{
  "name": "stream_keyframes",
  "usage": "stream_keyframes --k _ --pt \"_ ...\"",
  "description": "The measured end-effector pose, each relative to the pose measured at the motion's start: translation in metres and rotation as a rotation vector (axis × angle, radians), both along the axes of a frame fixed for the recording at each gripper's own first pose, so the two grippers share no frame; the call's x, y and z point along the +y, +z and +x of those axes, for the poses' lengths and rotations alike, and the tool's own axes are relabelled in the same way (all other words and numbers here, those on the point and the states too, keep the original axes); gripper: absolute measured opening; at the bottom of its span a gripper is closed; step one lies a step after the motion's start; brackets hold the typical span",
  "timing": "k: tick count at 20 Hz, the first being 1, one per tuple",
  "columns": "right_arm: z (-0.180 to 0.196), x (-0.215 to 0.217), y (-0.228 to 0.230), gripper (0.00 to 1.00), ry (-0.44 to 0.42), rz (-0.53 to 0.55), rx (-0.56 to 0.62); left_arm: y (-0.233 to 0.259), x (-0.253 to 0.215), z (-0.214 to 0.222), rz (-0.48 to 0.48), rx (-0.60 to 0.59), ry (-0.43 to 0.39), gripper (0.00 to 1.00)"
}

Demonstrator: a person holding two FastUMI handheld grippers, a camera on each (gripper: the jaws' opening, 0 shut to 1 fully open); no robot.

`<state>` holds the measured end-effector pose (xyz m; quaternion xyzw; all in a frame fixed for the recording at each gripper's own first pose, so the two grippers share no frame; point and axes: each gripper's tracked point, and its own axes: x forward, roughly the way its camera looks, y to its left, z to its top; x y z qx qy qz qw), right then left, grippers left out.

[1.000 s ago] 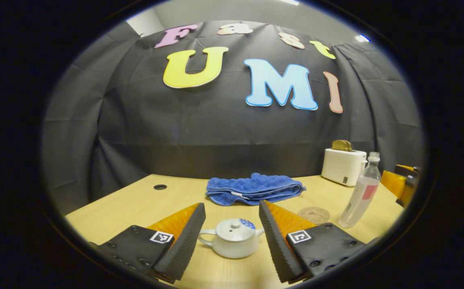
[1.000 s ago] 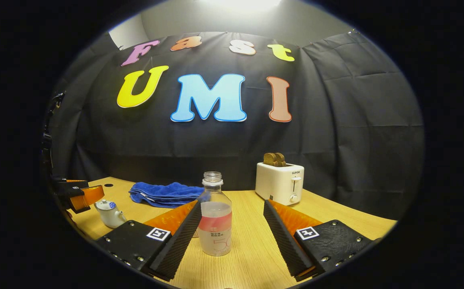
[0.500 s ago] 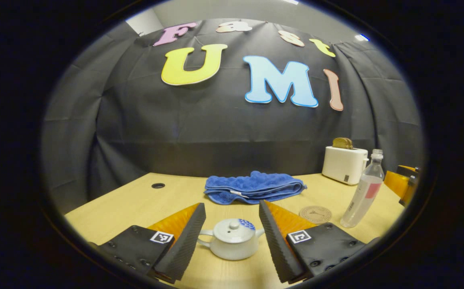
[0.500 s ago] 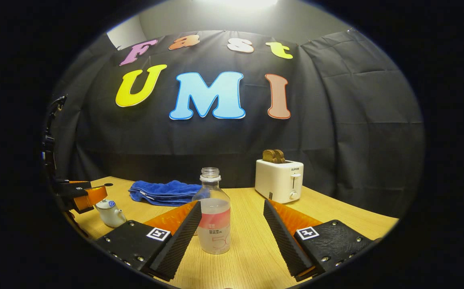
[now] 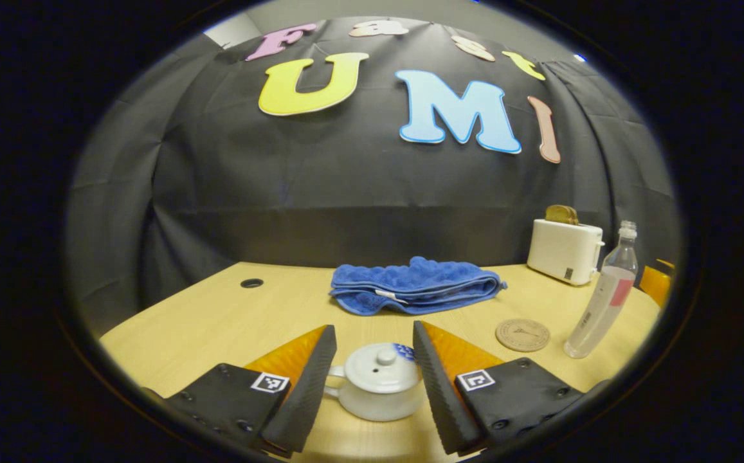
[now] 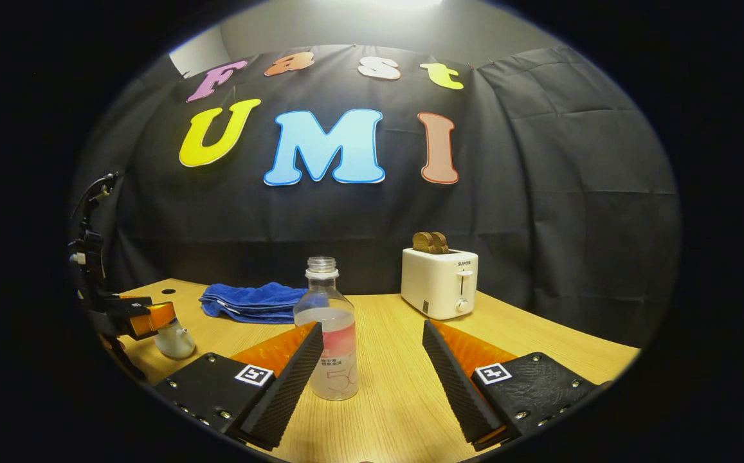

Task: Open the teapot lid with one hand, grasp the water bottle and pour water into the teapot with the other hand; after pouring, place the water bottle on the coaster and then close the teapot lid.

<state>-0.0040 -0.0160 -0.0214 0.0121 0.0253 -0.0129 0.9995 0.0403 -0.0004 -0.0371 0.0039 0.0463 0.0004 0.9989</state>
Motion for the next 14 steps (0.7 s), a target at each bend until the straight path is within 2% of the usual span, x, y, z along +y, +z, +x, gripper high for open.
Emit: stream_keyframes --k 3,4,8,9,12,14 --pt "0.001 0.002 -0.004 0.98 0.005 0.002 0.011 -0.005 -0.004 0.002 0.019 0.014 -0.016 0.67" --pt "0.001 0.002 -0.004 0.98 0.006 0.0 0.012 -0.005 -0.005 0.003 0.026 0.012 -0.024 0.65" --pt "0.003 0.002 -0.007 0.98 0.007 0.0 0.018 -0.005 -0.008 0.005 0.066 0.015 -0.03 0.43" --pt "0.003 0.002 -0.009 0.98 0.008 0.001 0.021 -0.004 -0.009 0.004 0.073 0.016 -0.033 0.43" --pt "0.004 0.003 -0.01 0.98 0.012 -0.006 0.026 -0.001 -0.008 0.008 0.08 0.0 -0.035 0.2" --pt "0.005 0.004 -0.012 0.98 0.013 -0.008 0.028 -0.002 -0.008 0.005 0.099 0.007 -0.037 0.2"
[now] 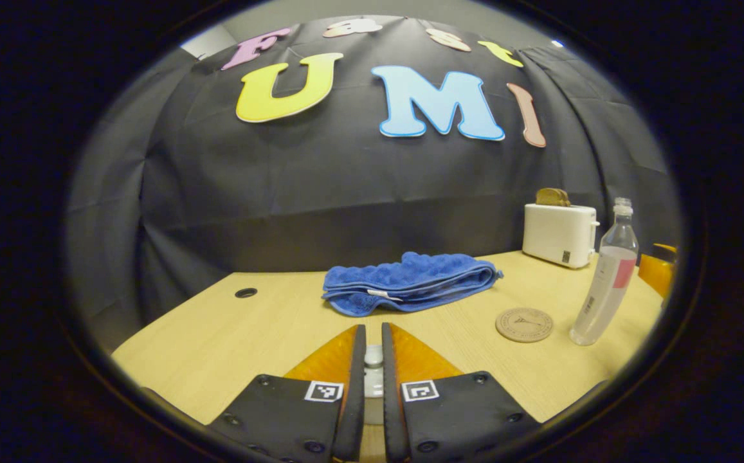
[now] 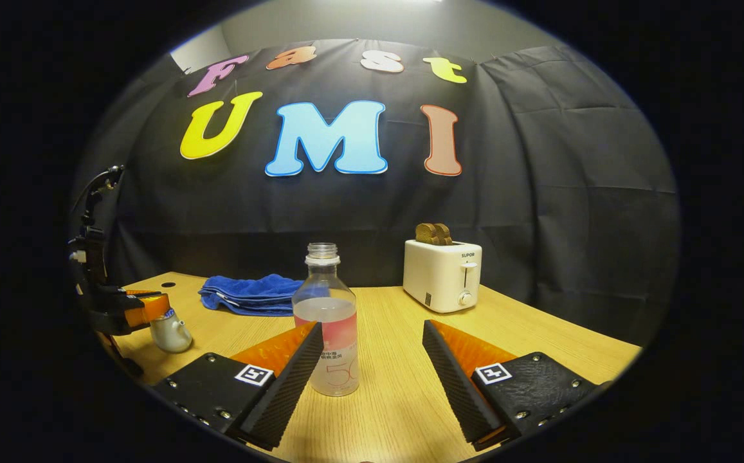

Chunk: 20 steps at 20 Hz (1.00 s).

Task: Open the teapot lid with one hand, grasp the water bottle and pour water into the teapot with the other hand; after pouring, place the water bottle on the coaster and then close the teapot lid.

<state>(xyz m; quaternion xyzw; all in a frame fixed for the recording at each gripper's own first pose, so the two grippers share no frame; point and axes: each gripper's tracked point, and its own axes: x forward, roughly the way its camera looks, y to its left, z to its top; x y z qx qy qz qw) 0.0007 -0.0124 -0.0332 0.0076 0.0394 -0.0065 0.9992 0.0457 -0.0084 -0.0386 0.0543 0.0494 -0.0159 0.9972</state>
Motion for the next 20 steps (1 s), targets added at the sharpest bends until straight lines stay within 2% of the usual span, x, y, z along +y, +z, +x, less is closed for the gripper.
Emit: stream_keyframes --k 2,3,7,11,15,20 --pt "0.001 0.004 -0.001 0.98 0.011 0.002 0.006 0.006 0.0 -0.006 -0.007 -0.005 0.001 0.2" --pt "0.002 0.004 -0.002 0.98 0.015 0.002 0.007 0.001 0.0 0.001 -0.008 -0.006 0.001 0.11" --pt "0.005 0.007 -0.003 0.98 0.025 0.0 0.011 0.004 -0.001 0.0 -0.026 -0.016 -0.01 0.11" --pt "0.012 0.013 -0.008 0.98 0.049 0.013 0.032 0.029 0.006 -0.004 -0.063 -0.082 -0.012 0.1" --pt "0.02 0.031 -0.017 0.98 0.11 0.024 0.071 0.039 0.028 -0.01 -0.088 -0.106 0.013 0.11" --pt "0.03 0.049 -0.028 0.98 0.158 -0.014 0.112 0.037 0.069 -0.014 -0.091 -0.092 0.063 0.11"
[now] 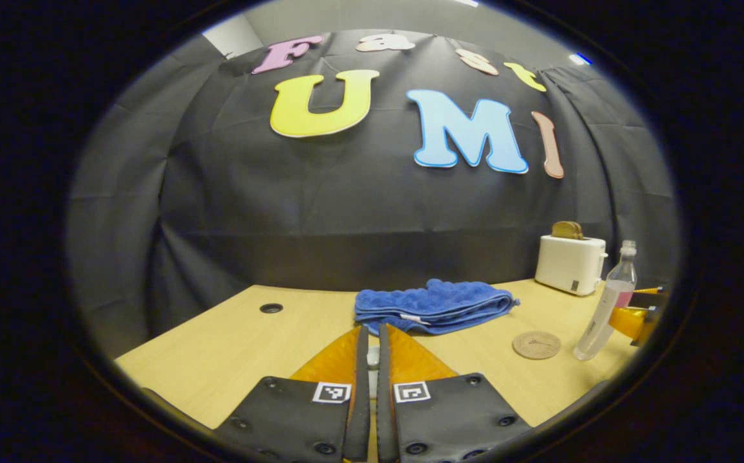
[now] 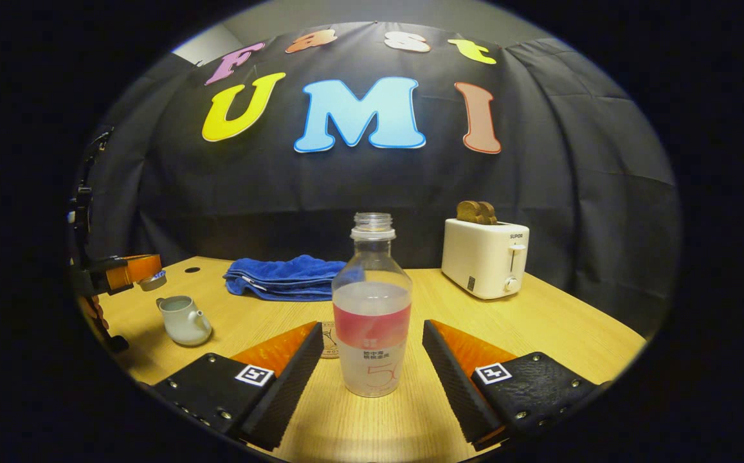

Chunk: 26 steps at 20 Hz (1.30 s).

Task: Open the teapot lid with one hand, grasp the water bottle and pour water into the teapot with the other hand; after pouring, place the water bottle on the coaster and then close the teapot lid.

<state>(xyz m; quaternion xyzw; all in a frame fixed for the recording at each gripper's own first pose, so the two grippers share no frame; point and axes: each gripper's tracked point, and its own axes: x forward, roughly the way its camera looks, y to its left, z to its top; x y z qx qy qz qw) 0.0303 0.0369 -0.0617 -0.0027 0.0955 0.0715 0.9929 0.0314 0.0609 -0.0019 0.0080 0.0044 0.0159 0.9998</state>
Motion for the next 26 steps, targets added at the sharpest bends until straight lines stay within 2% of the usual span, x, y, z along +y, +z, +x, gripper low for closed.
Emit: stream_keyframes --k 2,8,12,14,19,26 --pt "0.006 0.001 -0.007 0.91 -0.003 -0.015 0.019 -0.004 0.019 -0.002 -0.017 0.011 0.018 0.11" --pt "0.015 0.002 -0.022 0.9 -0.031 -0.04 0.066 -0.015 0.071 -0.007 -0.014 0.035 0.084 0.11" --pt "0.018 0.002 -0.023 0.79 -0.041 -0.03 0.079 -0.021 0.09 -0.011 -0.015 0.047 0.104 0.11" --pt "0.019 0.004 -0.021 0.78 -0.043 -0.06 0.079 -0.024 0.097 -0.012 -0.016 0.056 0.112 0.11" --pt "0.025 0.018 0.004 0.78 -0.044 -0.229 0.002 -0.023 0.105 -0.016 -0.024 0.056 0.119 0.11" --pt "0.031 0.055 0.034 0.77 -0.033 -0.578 -0.127 -0.022 0.115 -0.021 -0.025 0.059 0.115 0.11"
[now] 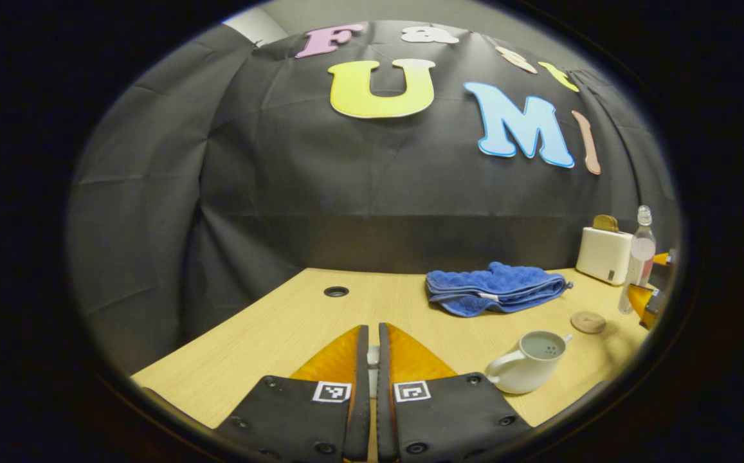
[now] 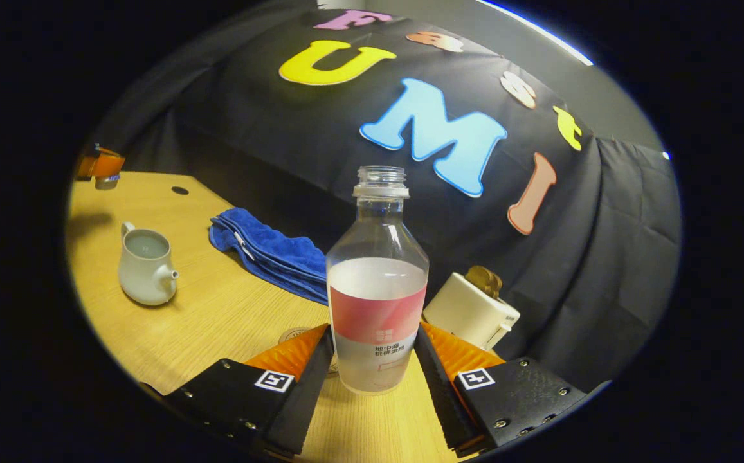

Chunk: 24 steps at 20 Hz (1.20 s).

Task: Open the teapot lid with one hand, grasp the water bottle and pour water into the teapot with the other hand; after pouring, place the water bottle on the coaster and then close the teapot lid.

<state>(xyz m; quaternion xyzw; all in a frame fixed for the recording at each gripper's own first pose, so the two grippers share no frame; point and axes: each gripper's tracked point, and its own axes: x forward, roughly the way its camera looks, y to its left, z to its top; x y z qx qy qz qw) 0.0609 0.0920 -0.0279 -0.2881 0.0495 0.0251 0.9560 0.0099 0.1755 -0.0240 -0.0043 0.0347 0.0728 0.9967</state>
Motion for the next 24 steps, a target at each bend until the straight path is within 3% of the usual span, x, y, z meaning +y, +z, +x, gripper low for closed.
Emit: stream_keyframes --k 10,11,14,24 --pt "0.012 0.042 0.002 0.77 0.03 -0.461 -0.1 0.004 0.017 -0.011 -0.023 -0.016 0.004 0.11" --pt "0.013 0.045 0.002 0.74 0.031 -0.507 -0.11 0.003 0.018 -0.012 -0.026 -0.017 0.003 0.11" --pt "0.013 0.055 0.004 0.77 0.049 -0.651 -0.148 0.002 0.018 -0.013 -0.034 -0.012 -0.002 0.11" --pt "0.006 0.079 0.008 0.77 0.139 -0.949 -0.247 0.001 0.015 -0.014 -0.046 -0.007 -0.019 0.11"
